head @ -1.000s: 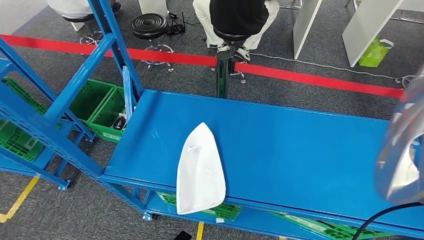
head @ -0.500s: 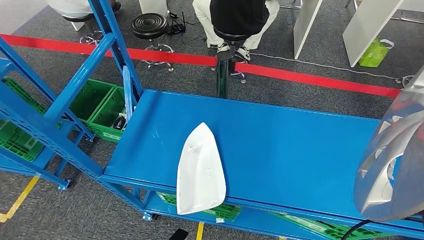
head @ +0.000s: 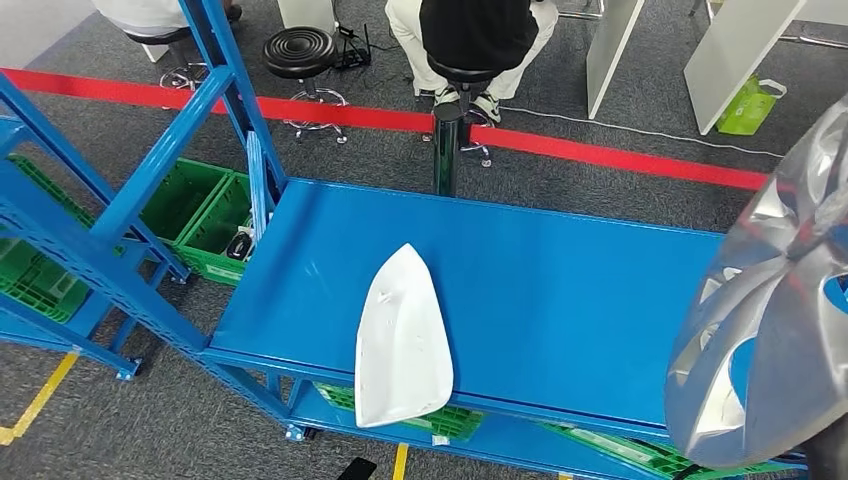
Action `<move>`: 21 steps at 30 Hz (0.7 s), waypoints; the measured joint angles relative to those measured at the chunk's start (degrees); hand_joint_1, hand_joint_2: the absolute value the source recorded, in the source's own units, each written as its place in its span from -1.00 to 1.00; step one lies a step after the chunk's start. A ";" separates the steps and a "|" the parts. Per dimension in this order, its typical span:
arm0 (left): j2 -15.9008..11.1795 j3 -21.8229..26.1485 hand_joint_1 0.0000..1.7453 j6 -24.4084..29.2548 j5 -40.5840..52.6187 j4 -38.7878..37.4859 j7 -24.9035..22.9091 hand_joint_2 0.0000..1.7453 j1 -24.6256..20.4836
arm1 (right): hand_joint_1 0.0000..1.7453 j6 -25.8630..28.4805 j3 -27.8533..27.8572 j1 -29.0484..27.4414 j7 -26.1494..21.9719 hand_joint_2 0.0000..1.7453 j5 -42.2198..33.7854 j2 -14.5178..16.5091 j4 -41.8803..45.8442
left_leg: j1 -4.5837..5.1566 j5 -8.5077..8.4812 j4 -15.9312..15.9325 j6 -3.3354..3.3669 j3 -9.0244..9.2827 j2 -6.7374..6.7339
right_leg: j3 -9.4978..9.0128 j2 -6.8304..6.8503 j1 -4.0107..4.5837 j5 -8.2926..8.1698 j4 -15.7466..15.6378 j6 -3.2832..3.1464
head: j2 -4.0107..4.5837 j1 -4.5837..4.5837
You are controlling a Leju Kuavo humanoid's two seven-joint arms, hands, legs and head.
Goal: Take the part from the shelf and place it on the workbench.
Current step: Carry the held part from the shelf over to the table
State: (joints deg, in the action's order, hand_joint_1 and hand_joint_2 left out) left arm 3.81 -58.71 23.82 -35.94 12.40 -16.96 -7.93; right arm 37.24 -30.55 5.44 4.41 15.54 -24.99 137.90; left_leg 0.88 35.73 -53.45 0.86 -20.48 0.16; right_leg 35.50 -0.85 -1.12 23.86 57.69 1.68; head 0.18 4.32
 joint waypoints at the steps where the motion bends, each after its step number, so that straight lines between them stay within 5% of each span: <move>1: 0.04 0.01 -1.00 0.13 0.15 0.01 0.00 1.00 -0.02 | 1.00 0.01 -0.05 -0.11 0.23 1.00 -0.08 0.13 -0.01 | -0.14 -0.62 0.41 0.24 0.01 -0.03 | 0.15 0.01 0.04 0.07 -0.13 0.19 | 0.00 0.01; 3: 0.16 0.01 -1.00 0.41 0.44 0.04 -0.15 1.00 -0.06 | 1.00 0.03 -0.06 -0.39 0.98 1.00 -0.43 0.29 -0.02 | -0.55 -1.79 1.32 0.75 -0.15 -0.17 | 1.36 0.18 0.16 2.19 2.09 0.48 | 0.01 -0.10; 6: 0.22 0.01 -1.00 0.75 0.74 0.06 -0.35 1.00 -0.02 | 1.00 0.06 -0.01 -1.20 1.89 1.00 -1.04 0.49 -0.05 | -0.70 -2.12 1.25 1.02 -0.48 -0.53 | 5.06 0.57 0.06 7.58 12.72 0.76 | 0.00 -0.30; 8: 0.24 0.01 -1.00 0.85 0.82 0.06 -0.35 1.00 0.00 | 1.00 0.07 0.00 -1.67 2.04 1.00 -1.21 0.65 -0.06 | -0.69 -1.97 0.89 0.91 -0.56 -0.62 | 5.25 0.61 0.04 7.25 15.21 0.75 | 0.00 -0.32; 12: 0.34 0.01 -1.00 0.91 0.92 0.07 -0.37 1.00 -0.11 | 1.00 0.07 0.01 -1.92 2.04 1.00 -1.22 0.91 -0.04 | -0.56 -0.95 -0.10 0.06 -0.70 -0.36 | -0.96 0.44 0.19 1.86 4.30 -0.15 | 0.01 -0.32; 17: 0.33 0.01 -1.00 0.98 0.97 0.16 -0.42 1.00 -0.26 | 1.00 0.07 0.15 -1.93 2.15 1.00 -1.36 1.14 -0.03 | -0.45 0.46 -1.64 -1.34 -1.91 -0.17 | -1.87 0.53 0.16 2.87 1.38 -1.65 | 0.00 -0.11; 21: 0.26 0.01 -1.00 0.92 0.97 0.28 -0.38 1.00 -0.31 | 1.00 0.07 0.32 -1.60 2.66 1.00 -2.21 1.35 -0.06 | -0.85 7.16 -14.14 -2.19 -8.05 -0.07 | -1.40 0.76 0.17 3.01 0.53 -2.35 | 0.00 0.19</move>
State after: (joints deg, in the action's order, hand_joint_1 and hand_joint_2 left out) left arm 4.08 -58.71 24.74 -34.97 12.68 -17.34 -8.25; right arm 37.31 -30.23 3.84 7.07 13.33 -23.64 137.84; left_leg 0.03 42.89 -67.59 -1.34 -28.53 0.10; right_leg 34.09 -0.09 -0.95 26.87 58.22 -0.67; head 0.17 4.51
